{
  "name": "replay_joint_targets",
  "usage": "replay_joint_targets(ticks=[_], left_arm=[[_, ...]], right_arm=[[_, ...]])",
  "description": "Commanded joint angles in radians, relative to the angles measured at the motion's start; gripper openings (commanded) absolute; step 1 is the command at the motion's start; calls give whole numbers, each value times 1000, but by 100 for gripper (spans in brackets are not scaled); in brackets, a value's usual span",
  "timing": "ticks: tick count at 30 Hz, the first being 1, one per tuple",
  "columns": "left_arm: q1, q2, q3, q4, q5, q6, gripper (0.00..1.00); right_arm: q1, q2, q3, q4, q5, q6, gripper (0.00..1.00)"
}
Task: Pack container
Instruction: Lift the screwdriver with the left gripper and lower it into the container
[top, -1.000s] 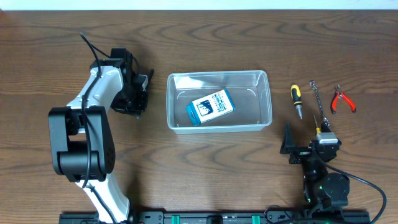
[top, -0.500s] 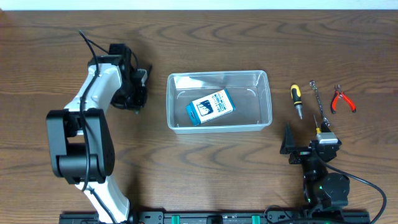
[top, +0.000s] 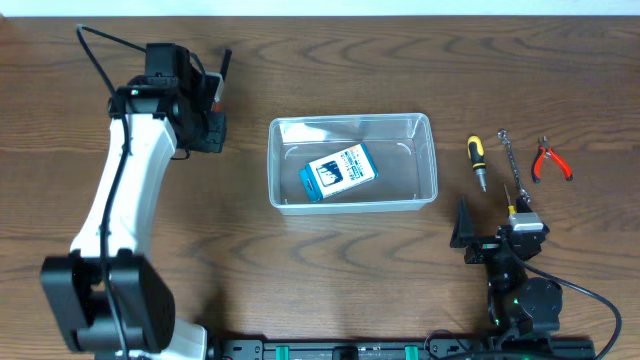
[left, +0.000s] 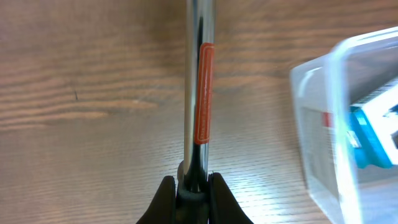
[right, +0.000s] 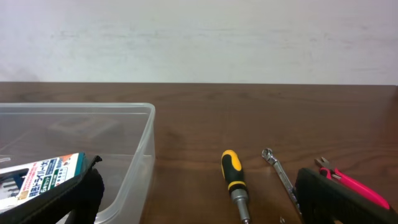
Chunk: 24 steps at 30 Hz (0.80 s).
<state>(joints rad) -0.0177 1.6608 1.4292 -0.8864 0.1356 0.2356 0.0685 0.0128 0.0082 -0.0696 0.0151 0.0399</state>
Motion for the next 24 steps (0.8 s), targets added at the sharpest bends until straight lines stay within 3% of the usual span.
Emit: replay_joint_targets(ticks=[1,11,24], left_arm=[[-47,-79,28,3,15,3,6],[-271,-232,28,21,15,41,6],[-532,-172,26,-23,14,233,6]], right_arm=[[-10,-6,-3,-2,3,-11,99],[-10,-6,-3,-2,3,-11,99],[-10,-6,-3,-2,3,-11,99]])
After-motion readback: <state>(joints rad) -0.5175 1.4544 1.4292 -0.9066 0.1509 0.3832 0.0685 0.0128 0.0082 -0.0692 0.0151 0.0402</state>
